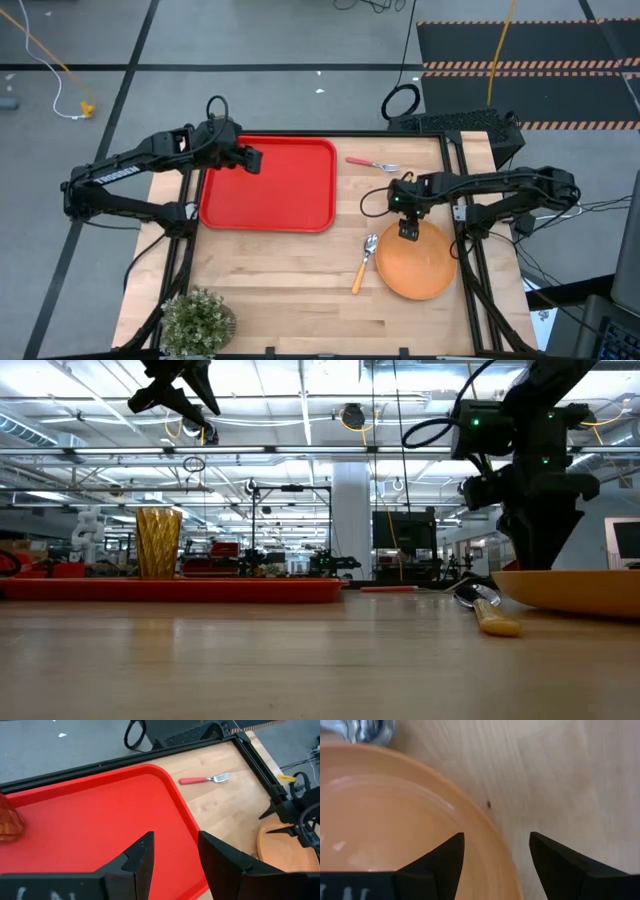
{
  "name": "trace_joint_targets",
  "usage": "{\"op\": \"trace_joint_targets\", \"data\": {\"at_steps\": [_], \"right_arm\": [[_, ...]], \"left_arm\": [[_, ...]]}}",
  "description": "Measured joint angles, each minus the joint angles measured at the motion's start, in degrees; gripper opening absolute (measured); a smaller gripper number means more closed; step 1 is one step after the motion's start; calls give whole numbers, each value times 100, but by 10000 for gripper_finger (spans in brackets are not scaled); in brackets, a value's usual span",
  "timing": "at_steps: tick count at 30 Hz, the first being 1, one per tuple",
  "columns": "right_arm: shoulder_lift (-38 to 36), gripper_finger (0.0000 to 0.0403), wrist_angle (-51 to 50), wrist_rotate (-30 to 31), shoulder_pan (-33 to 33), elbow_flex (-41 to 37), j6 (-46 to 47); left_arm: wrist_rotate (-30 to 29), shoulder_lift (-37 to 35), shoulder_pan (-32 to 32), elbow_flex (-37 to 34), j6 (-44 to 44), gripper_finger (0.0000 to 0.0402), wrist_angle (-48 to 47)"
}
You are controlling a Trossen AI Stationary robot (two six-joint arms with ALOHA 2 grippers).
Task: Pick and place plate/cup/fork/spoon on tray
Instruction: Put the orange plate on the red serving tray to the bottom right of the brown cup
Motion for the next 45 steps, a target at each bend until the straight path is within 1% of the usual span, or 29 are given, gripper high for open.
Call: {"op": "trace_joint_targets", "data": {"at_steps": [3, 6, 8, 11, 17, 21, 23, 31, 35, 38, 42, 45], "right_arm": [[9, 208, 197, 49, 2, 0, -462], [94, 198, 140, 304, -7, 0, -750], [156, 188, 91, 288, -13, 0, -862], [263, 164, 115, 74, -5, 0, -937], [495, 91, 115, -42, -7, -2, -939], [581, 27, 155, -381, -9, -2, -990], [580, 9, 198, -472, 2, -1, -963], [303, 3, 96, -504, 2, 68, -831], [191, 1, -74, -749, 2, 228, -541], [155, 1, -434, -870, 2, 516, -237], [157, 0, -983, -870, 2, 1100, 170], [155, 0, -1106, -872, 2, 1535, 547]], "left_arm": [[-2, 0, 0, 0, 81, 152, -1], [-2, 0, 0, 0, 89, 152, -3], [1, 0, 0, 0, 91, 152, -7], [1, 0, 0, 0, 101, 152, -22], [1, 0, 2, 0, 287, 152, -22], [1, 0, 2, 0, 405, 152, -24], [1, 0, 4, -1, 426, 152, -23], [1, 0, 4, -2, 426, 152, -24], [1, 0, 4, -2, 424, 152, -26], [1, 0, 4, -2, 432, 152, -24], [0, 0, 4, -2, 476, 152, -26], [1, 0, 4, -2, 497, 152, -26]]}}
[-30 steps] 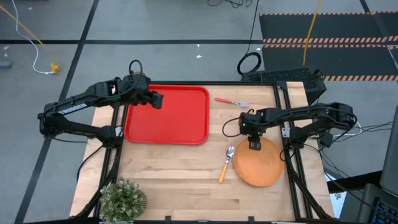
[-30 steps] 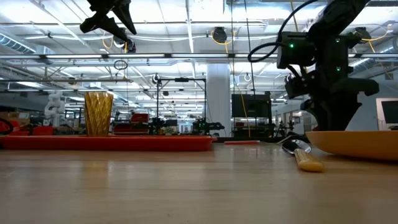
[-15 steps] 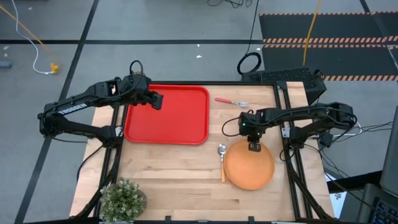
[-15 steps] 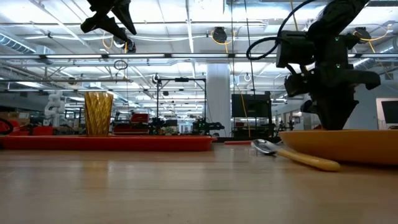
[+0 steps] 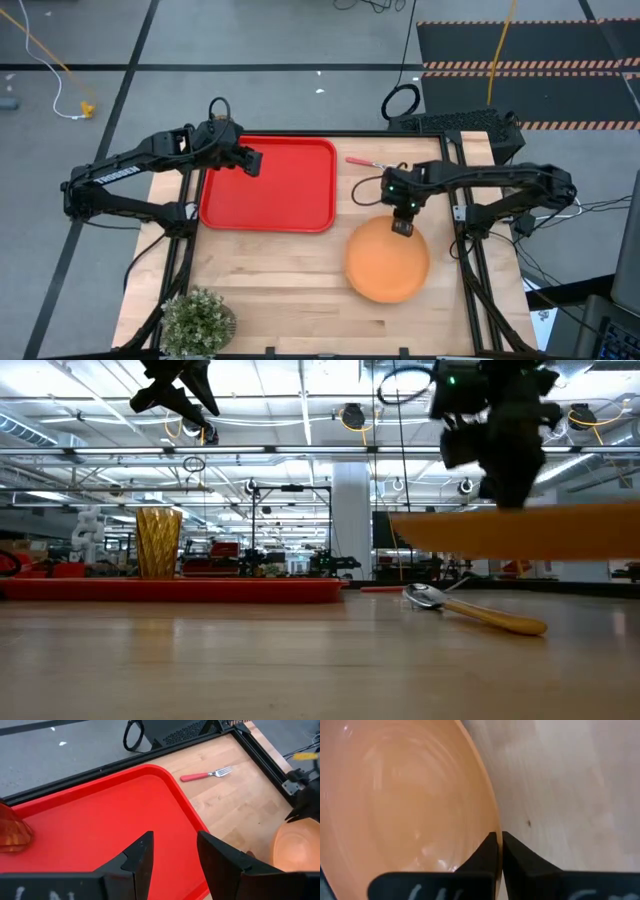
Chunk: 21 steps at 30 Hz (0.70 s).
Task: Pick and place plate/cup/fork/spoon on tray
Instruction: Put the orange plate on the red serving tray to the bottom right of the brown cup
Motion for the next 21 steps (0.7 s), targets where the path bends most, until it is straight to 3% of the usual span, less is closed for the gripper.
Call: {"op": "trace_joint_targets", "data": {"at_steps": [10, 21], "right_arm": [[2, 0, 97, -2, 0, 1188, 1648], [318, 0, 1780, 504, -39, 1544, 3380]], "left_arm": [[17, 0, 0, 0, 91, 152, 16], [505, -46, -4, -7, 645, 152, 752]]}}
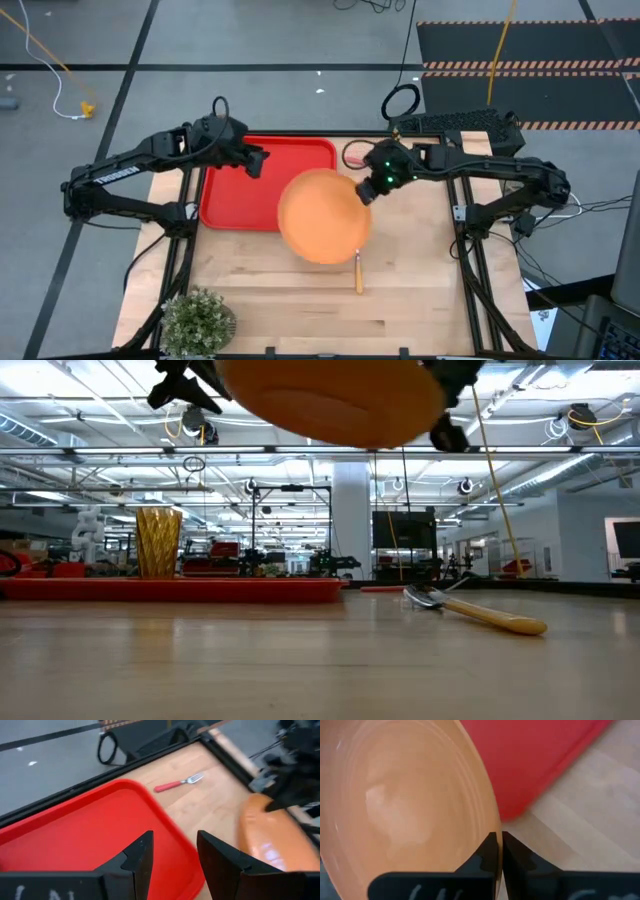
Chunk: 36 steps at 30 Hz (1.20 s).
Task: Pick and place plate/cup/fork/spoon on tray
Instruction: Put the orange plate on the red serving tray to the bottom right of the brown cup
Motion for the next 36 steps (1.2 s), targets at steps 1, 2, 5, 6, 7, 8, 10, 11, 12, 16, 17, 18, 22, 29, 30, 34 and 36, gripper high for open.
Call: {"op": "trace_joint_targets", "data": {"at_steps": [1, 2, 5, 6, 7, 8, 10, 11, 12, 16, 17, 18, 22, 29, 30, 34, 36], "right_arm": [[58, 0, 210, 6, -7, 0, 133], [107, 0, 406, 6, -9, 0, 253], [287, 0, 874, 67, -11, 0, 440], [357, 0, 971, 70, -11, 0, 464], [437, 0, 1093, 64, -11, 0, 485], [501, 0, 1230, 54, -21, 0, 537], [653, 0, 1503, -10, -35, 0, 627], [732, 0, 1756, -149, -47, 0, 640], [815, 0, 2052, -291, -72, 0, 650], [1124, 0, 3367, -1017, -159, 2, 863], [1195, 0, 3585, -1172, -193, 2, 929], [1279, 0, 3779, -1324, -224, 2, 1017], [1572, 0, 4117, -1778, -394, 4, 1512], [1913, 0, 4120, -2033, -567, 2, 1937], [1938, 0, 4120, -1924, -567, 2, 2052], [1946, 0, 4120, -1209, -569, 2, 2557], [1944, 0, 4115, -752, -569, 16, 2840]], "left_arm": [[87, -15, -2, 0, 66, 152, 128], [177, -58, -23, 0, 151, 152, 251], [272, -191, -103, 0, 405, 152, 529], [274, -260, -132, 0, 440, 152, 597], [258, -325, -156, 0, 453, 152, 612], [252, -395, -171, 0, 451, 152, 654], [249, -538, -205, 0, 448, 152, 755], [227, -590, -230, 0, 443, 152, 761], [197, -651, -255, 0, 424, 152, 793], [-108, -862, -387, 0, 412, 152, 833], [-195, -903, -413, 0, 424, 152, 835], [-259, -940, -436, 0, 426, 152, 837], [-560, -1049, -536, 0, 368, 152, 849], [-979, -1082, -600, 0, 558, 152, 1338], [-1003, -1082, -599, 0, 636, 152, 1487], [-1131, -1082, -597, 0, 1105, 152, 2063], [-1228, -1082, -597, 4, 1354, 152, 2170]]}}
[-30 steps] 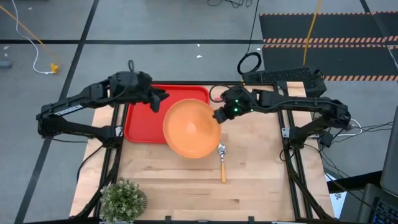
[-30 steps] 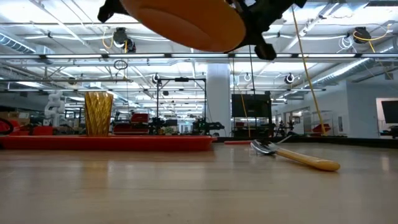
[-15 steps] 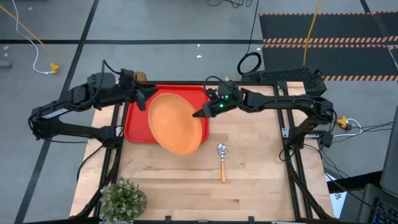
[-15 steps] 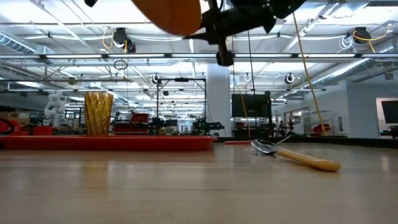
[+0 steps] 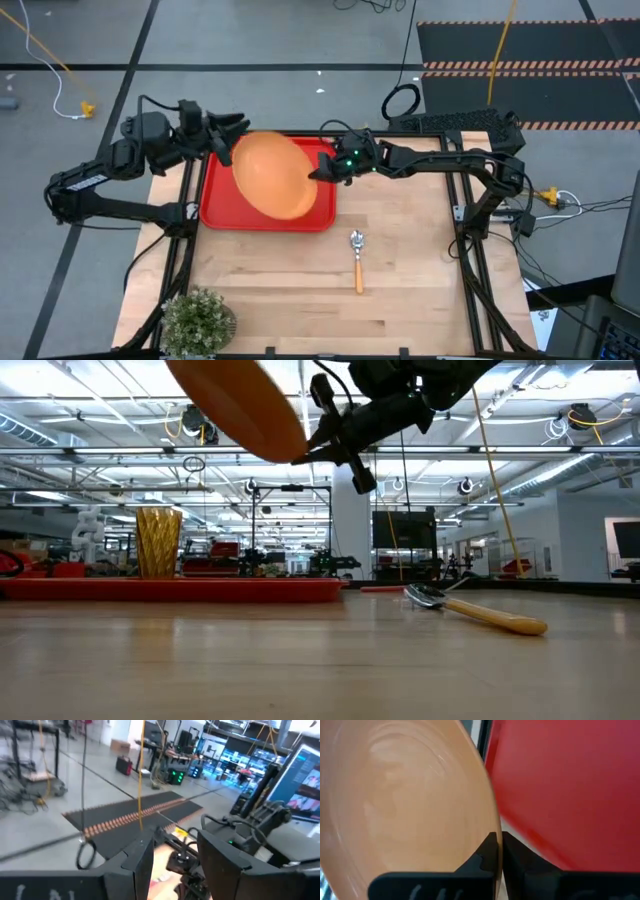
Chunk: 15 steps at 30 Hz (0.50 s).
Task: Pick and place plate/cup/fork/spoon on tray
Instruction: Put the orange plate on the red serving tray to the bottom right of the brown cup
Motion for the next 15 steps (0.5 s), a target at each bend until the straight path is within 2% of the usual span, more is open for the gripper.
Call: {"op": "trace_joint_targets", "data": {"at_steps": [4, 11, 15], "right_arm": [[7, 0, -262, 687, -2, 274, 410], [24, 0, -2097, 1927, 96, 1281, 382], [278, 0, -2422, 2167, 160, 1634, 618]], "left_arm": [[-75, 0, 0, 0, 307, 152, 7], [-41, 0, 0, 0, 599, 152, 214], [-69, -42, 0, 0, 1205, 152, 806]]}}
